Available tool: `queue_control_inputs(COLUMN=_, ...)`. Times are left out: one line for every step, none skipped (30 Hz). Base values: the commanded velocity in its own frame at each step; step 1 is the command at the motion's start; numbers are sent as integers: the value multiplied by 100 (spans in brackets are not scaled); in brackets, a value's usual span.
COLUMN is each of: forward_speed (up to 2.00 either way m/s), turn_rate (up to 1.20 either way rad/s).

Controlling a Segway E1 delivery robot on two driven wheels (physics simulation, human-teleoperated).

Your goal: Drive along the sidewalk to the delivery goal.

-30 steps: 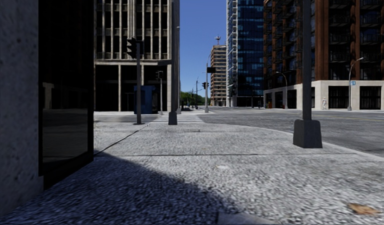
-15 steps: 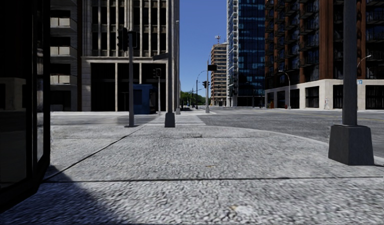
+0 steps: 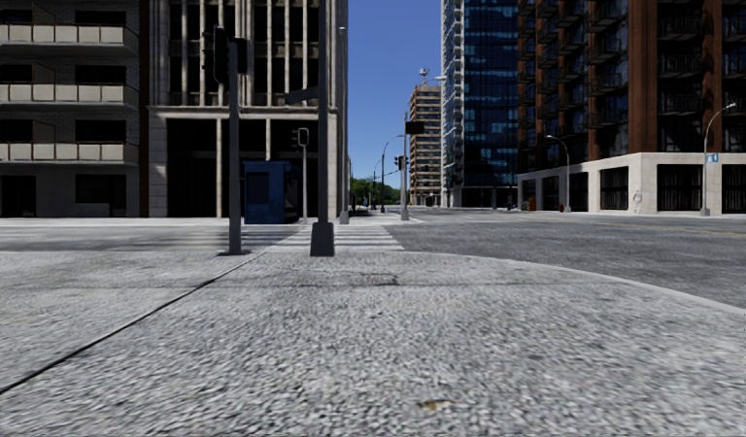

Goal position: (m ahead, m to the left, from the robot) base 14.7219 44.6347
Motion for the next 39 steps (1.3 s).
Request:
queue_control_inputs(forward_speed=200, turn_rate=0)
queue_control_inputs(forward_speed=200, turn_rate=0)
queue_control_inputs(forward_speed=200, turn_rate=0)
queue_control_inputs(forward_speed=200, turn_rate=0)
queue_control_inputs(forward_speed=200, turn_rate=0)
queue_control_inputs(forward_speed=200, turn_rate=0)
queue_control_inputs(forward_speed=200, turn_rate=0)
queue_control_inputs(forward_speed=200, turn_rate=0)
queue_control_inputs(forward_speed=200, turn_rate=0)
queue_control_inputs(forward_speed=200, turn_rate=0)
queue_control_inputs(forward_speed=200, turn_rate=0)
queue_control_inputs(forward_speed=200, turn_rate=0)
queue_control_inputs(forward_speed=200, turn_rate=0)
queue_control_inputs(forward_speed=200, turn_rate=0)
queue_control_inputs(forward_speed=200, turn_rate=0)
queue_control_inputs(forward_speed=200, turn_rate=0)
queue_control_inputs(forward_speed=200, turn_rate=0)
queue_control_inputs(forward_speed=200, turn_rate=0)
queue_control_inputs(forward_speed=200, turn_rate=0)
queue_control_inputs(forward_speed=200, turn_rate=0)
queue_control_inputs(forward_speed=200, turn_rate=0)
queue_control_inputs(forward_speed=200, turn_rate=0)
queue_control_inputs(forward_speed=200, turn_rate=0)
queue_control_inputs(forward_speed=200, turn_rate=0)
queue_control_inputs(forward_speed=200, turn_rate=0)
queue_control_inputs(forward_speed=200, turn_rate=0)
queue_control_inputs(forward_speed=200, turn_rate=0)
queue_control_inputs(forward_speed=200, turn_rate=0)
queue_control_inputs(forward_speed=200, turn_rate=0)
queue_control_inputs(forward_speed=200, turn_rate=0)
queue_control_inputs(forward_speed=200, turn_rate=0)
queue_control_inputs(forward_speed=200, turn_rate=0)
queue_control_inputs(forward_speed=200, turn_rate=0)
queue_control_inputs(forward_speed=200, turn_rate=0)
queue_control_inputs(forward_speed=200, turn_rate=0)
queue_control_inputs(forward_speed=200, turn_rate=0)
queue_control_inputs(forward_speed=200, turn_rate=0)
queue_control_inputs(forward_speed=200, turn_rate=0)
queue_control_inputs(forward_speed=200, turn_rate=0)
